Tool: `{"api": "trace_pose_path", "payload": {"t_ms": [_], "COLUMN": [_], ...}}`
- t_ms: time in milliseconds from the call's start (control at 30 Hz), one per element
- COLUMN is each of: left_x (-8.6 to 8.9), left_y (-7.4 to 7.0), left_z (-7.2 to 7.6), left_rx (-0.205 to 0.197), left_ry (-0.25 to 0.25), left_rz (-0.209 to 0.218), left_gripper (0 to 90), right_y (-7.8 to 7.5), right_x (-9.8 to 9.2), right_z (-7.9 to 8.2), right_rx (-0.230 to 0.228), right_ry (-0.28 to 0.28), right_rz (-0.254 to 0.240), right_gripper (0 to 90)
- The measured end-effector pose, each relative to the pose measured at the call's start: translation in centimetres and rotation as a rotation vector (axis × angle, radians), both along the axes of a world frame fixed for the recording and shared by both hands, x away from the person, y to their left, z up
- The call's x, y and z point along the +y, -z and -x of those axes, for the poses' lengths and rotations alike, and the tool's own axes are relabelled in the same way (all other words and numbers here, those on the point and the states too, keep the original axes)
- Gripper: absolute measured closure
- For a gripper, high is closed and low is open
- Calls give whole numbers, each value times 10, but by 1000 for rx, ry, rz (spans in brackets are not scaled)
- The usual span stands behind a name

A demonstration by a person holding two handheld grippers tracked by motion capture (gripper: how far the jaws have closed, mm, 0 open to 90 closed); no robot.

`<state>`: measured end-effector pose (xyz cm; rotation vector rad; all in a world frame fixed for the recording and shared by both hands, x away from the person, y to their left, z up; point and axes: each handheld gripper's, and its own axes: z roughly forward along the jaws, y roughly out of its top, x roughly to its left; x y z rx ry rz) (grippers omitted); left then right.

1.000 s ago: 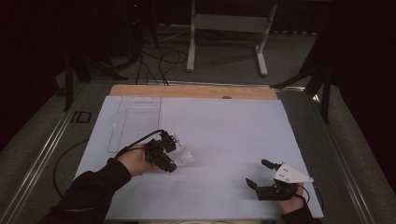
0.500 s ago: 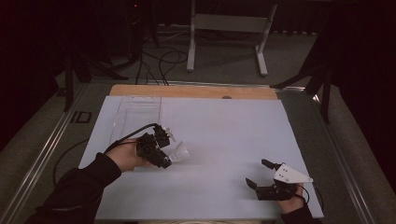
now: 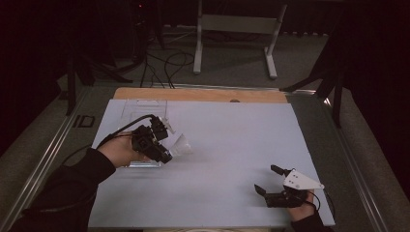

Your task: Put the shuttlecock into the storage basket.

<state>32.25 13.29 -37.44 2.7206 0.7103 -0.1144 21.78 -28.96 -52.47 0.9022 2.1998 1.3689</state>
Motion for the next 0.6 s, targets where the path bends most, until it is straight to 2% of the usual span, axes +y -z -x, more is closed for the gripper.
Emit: {"api": "trace_pose_path", "payload": {"t_ms": [233,267,600], "left_x": [9,14,34], "left_y": [-10,-13,-22], "left_z": [-6,-9,-14], "left_rx": [-15,-26,-44], "left_ry": [-37,-52,-104], "left_rz": [15,16,13], "left_gripper": [667,667,667], "right_y": [0,0,0], "right_x": [0,0,0], "right_z": [0,0,0], "right_rx": [-1,0,3], "right_ry": [1,2,0], "right_rz": [2,2,0], "right_gripper": [81,81,81]}}
